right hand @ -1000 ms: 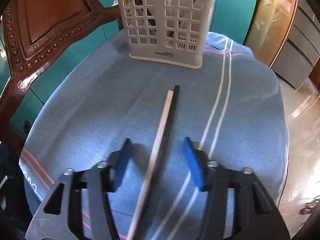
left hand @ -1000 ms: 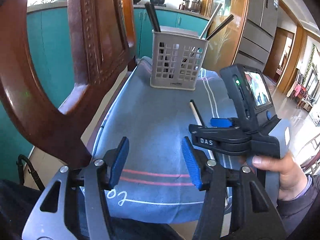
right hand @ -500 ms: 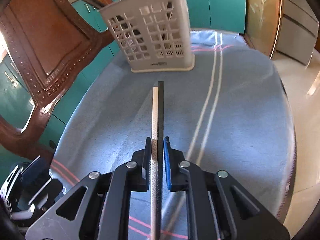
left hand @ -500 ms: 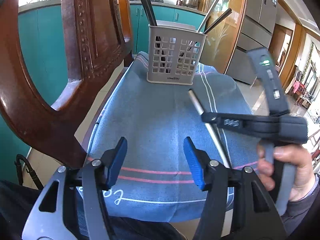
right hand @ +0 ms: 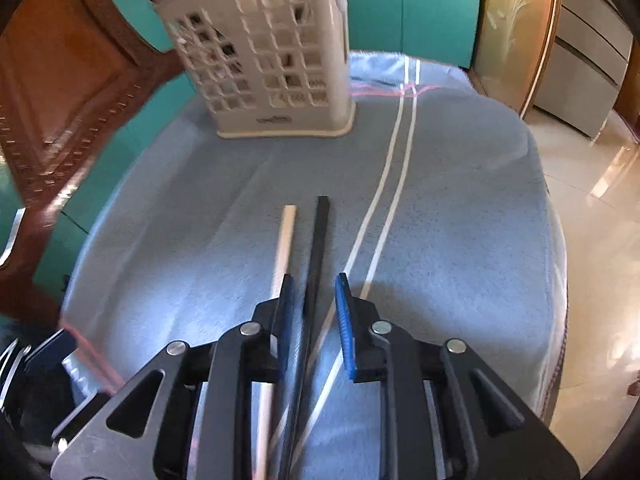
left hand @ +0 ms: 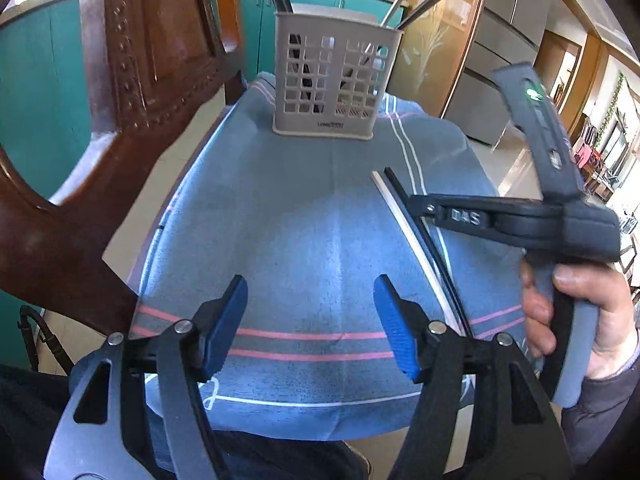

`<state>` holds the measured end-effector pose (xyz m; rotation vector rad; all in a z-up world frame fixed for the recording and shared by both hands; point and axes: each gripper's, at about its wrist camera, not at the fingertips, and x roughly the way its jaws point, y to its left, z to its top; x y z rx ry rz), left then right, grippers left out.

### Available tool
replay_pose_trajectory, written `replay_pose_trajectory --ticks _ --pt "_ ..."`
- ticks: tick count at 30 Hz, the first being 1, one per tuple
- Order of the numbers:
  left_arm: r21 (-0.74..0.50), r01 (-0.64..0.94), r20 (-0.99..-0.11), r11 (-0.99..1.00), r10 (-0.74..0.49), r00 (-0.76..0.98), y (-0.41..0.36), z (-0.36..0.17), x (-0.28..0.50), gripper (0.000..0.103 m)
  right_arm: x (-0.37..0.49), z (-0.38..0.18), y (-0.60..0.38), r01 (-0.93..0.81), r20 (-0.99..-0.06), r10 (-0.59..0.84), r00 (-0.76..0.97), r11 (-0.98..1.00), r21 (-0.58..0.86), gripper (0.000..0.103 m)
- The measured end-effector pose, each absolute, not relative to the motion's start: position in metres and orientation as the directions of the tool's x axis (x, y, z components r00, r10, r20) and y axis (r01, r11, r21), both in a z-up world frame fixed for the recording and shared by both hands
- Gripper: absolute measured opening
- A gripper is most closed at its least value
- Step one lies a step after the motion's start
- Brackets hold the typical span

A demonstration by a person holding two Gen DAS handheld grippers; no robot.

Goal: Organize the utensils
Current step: 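Close the right tool on the black chopstick, then hold the black chopstick in the right tool while the left tool moves over the light wooden chopstick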

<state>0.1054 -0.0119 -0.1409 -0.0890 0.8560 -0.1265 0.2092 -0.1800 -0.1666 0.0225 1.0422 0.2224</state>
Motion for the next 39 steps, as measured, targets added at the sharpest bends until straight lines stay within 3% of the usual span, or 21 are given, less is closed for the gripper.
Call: replay_pose_trajectory --ticks 3,4,7,14,21,25,31,34,37,39 --pt "-0.132 0.070 -0.757 0.989 -0.146 0.636 -0.012 -0.145 0.108 0.067 0.209 -0.163 -0.175 -0.185 -0.854 0.154 0.497 0.980 0.069 0.018" --pt "-0.131 0.069 -0.759 0.989 -0.145 0.635 -0.012 -0.146 0.109 0.068 0.209 -0.162 -0.177 -0.177 -0.856 0.149 0.496 0.982 0.068 0.010" --pt "-0.141 0.069 -0.768 0.988 -0.153 0.621 -0.011 -0.151 0.113 0.069 0.205 -0.159 -0.187 -0.172 -0.858 0.158 0.489 0.982 0.082 0.007" --pt "-0.154 0.108 -0.797 0.982 -0.189 0.573 -0.026 -0.165 0.135 0.069 0.196 -0.154 -0.218 -0.114 -0.875 0.143 0.462 0.988 0.102 0.007" --pt "-0.268 0.221 -0.786 0.938 -0.346 0.513 -0.063 -0.164 0.163 0.073 0.184 -0.155 -0.235 -0.093 -0.880 0.126 0.459 0.991 0.094 0.007" --pt "-0.255 0.258 -0.796 0.932 -0.354 0.491 -0.084 -0.171 0.170 0.073 0.195 -0.161 -0.239 -0.089 -0.880 0.123 0.459 0.992 0.093 0.007" --pt "-0.129 0.303 -0.812 0.944 -0.276 0.514 -0.107 -0.176 0.170 0.074 0.200 -0.164 -0.237 -0.084 -0.877 0.119 0.466 0.992 0.090 0.007" --pt "-0.035 0.331 -0.815 0.943 -0.219 0.537 -0.115 -0.178 0.168 0.067 0.200 -0.165 -0.236 -0.086 -0.876 0.121 0.468 0.992 0.091 0.007" --pt "-0.027 0.342 -0.813 0.939 -0.219 0.539 -0.112 -0.178 0.167 0.059 0.199 -0.165 -0.236 -0.087 -0.874 0.120 0.470 0.992 0.090 0.007" --pt "-0.031 0.348 -0.813 0.937 -0.226 0.536 -0.105 -0.177 0.166 0.047 0.199 -0.165 -0.236 -0.087 -0.874 0.122 0.471 0.992 0.091 0.007"
